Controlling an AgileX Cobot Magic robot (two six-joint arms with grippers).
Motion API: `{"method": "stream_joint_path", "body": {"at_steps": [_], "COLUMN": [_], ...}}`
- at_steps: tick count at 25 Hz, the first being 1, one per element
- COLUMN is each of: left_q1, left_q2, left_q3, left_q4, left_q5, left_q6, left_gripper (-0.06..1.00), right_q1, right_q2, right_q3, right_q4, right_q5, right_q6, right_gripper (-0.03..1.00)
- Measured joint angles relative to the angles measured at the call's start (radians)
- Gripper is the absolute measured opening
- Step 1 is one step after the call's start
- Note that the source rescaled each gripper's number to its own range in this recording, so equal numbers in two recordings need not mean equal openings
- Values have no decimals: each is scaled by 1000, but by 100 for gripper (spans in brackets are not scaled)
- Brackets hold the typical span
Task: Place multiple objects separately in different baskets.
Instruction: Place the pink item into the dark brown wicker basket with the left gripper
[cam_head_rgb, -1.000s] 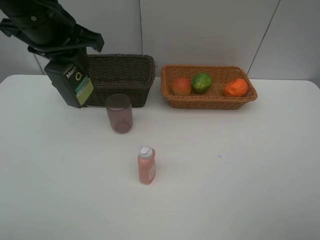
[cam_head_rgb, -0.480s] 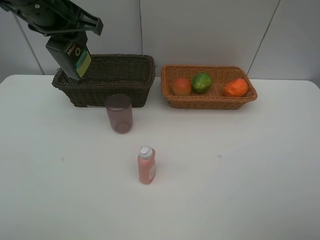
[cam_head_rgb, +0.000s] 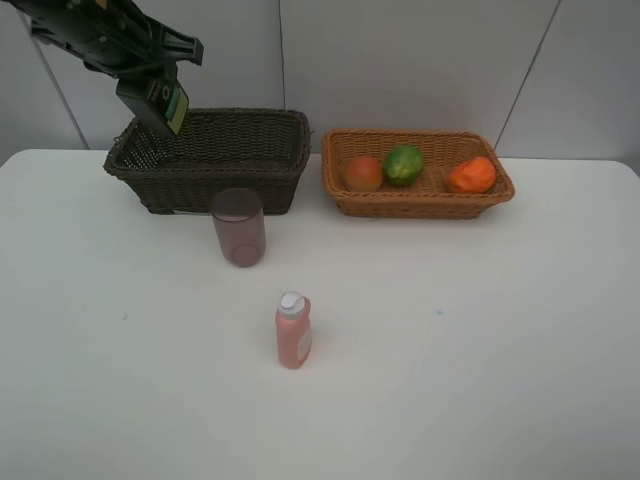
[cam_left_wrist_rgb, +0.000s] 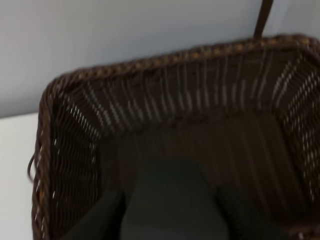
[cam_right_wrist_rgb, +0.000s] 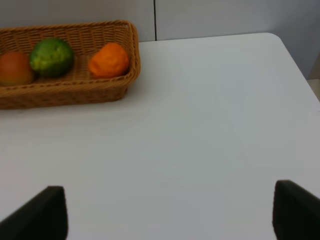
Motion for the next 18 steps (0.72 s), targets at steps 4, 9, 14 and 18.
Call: {"method": "stream_joint_path", "body": {"at_steps": [4, 9, 14, 18], "left_q1": [62, 132, 159, 181], "left_q2": [79, 213, 275, 328], "left_q3": [0, 0, 0, 0], "left_q4": [1, 4, 5, 8], "left_q5": [-127, -296, -366, -401], "left_q6": [-1, -2, -1, 0], "left_gripper": [48, 48, 48, 48], "right_q1": [0, 0, 0, 0], "right_q2": [0, 0, 0, 0], "right_q3": [0, 0, 0, 0], "right_q4": [0, 0, 0, 0], "right_q5": [0, 0, 0, 0], "right_q6": [0, 0, 0, 0], "right_gripper": [67, 67, 67, 67]}}
